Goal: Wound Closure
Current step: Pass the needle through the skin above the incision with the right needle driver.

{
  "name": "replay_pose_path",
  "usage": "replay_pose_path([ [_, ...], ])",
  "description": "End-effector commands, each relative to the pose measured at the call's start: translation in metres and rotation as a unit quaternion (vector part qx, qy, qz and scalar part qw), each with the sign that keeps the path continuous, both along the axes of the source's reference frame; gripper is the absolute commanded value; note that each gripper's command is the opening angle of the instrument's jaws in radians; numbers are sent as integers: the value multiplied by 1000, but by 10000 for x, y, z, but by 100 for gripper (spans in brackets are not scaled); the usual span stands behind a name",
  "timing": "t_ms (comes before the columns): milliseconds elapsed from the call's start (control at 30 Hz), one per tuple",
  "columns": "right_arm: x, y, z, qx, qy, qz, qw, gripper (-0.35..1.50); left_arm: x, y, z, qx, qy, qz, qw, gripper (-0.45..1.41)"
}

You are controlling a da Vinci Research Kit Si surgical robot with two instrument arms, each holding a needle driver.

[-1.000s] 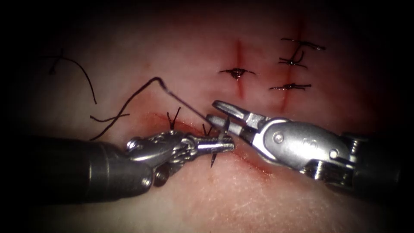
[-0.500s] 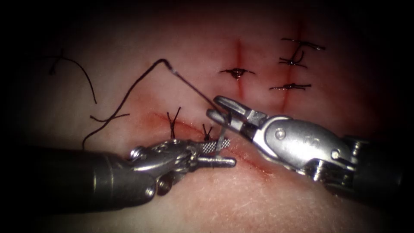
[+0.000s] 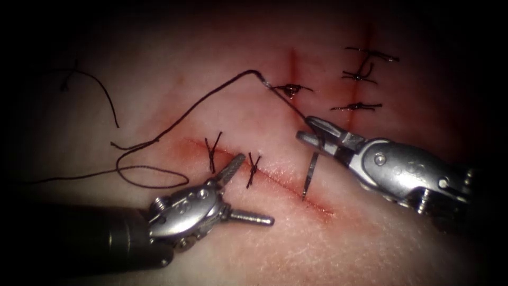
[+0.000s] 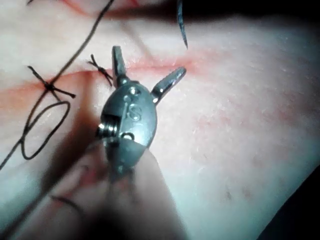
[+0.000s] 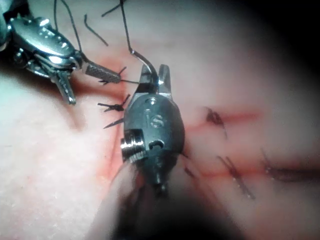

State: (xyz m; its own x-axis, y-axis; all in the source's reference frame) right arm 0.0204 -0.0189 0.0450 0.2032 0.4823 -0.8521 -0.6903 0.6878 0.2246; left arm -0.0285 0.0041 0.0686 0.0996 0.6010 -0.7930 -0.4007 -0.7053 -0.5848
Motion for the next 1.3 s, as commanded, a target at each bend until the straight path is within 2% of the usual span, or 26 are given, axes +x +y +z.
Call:
replay_pose_path([
  [33, 11, 3, 16, -22, -11, 5, 1000, -35, -6, -7, 6, -24, -17, 24, 999, 32],
  [100, 14, -1, 23, -29, -16, 6, 999, -35, -9, -11, 7, -25, -17, 27, 999, 19],
  [133, 14, -1, 23, -29, -16, 6, 999, -35, -9, -11, 7, -25, -17, 27, 999, 19],
  [233, 20, -8, 34, -53, -41, 1, 998, -35, -14, -15, 9, -13, 4, 56, 998, -45],
  [367, 15, -2, 36, -63, -56, -3, 996, -35, -17, -12, 9, 0, 36, 54, 998, -45],
  [400, 14, 0, 36, -69, -59, 1, 996, -35, -18, -13, 10, 7, 67, 60, 996, -45],
  [433, 14, 0, 36, -69, -59, 1, 996, -35, -18, -13, 10, 7, 67, 60, 996, -45],
  [500, 14, 1, 36, -75, -61, 1, 995, -35, -18, -16, 12, 13, 107, 66, 992, -45],
  [533, 14, 0, 36, -81, -63, 0, 995, -35, -17, -20, 15, 16, 162, 77, 984, -45],
  [567, 14, 0, 36, -81, -63, 0, 995, -35, -17, -20, 15, 16, 162, 77, 984, -45],
  [600, 15, -1, 36, -89, -68, -2, 994, -35, -14, -24, 21, 17, 206, 91, 974, -45],
  [633, 15, -2, 36, -91, -67, 0, 994, -35, -12, -27, 24, 18, 220, 96, 970, -45],
  [767, 18, -3, 37, -106, -71, 3, 992, -35, -9, -34, 33, 16, 243, 106, 964, -45],
  [833, 20, -6, 38, -114, -75, 0, 991, -35, -8, -47, 46, 20, 269, 124, 955, -45],
  [967, 20, -6, 37, -123, -78, -3, 989, -35, -7, -56, 63, 21, 291, 147, 945, -45],
  [1200, 23, -13, 39, -147, -86, -11, 985, -35, 4, -74, 91, 34, 309, 168, 936, -45],
  [1300, 26, -19, 42, -159, -94, -17, 983, -35, 9, -80, 88, 35, 306, 172, 936, -45],
])
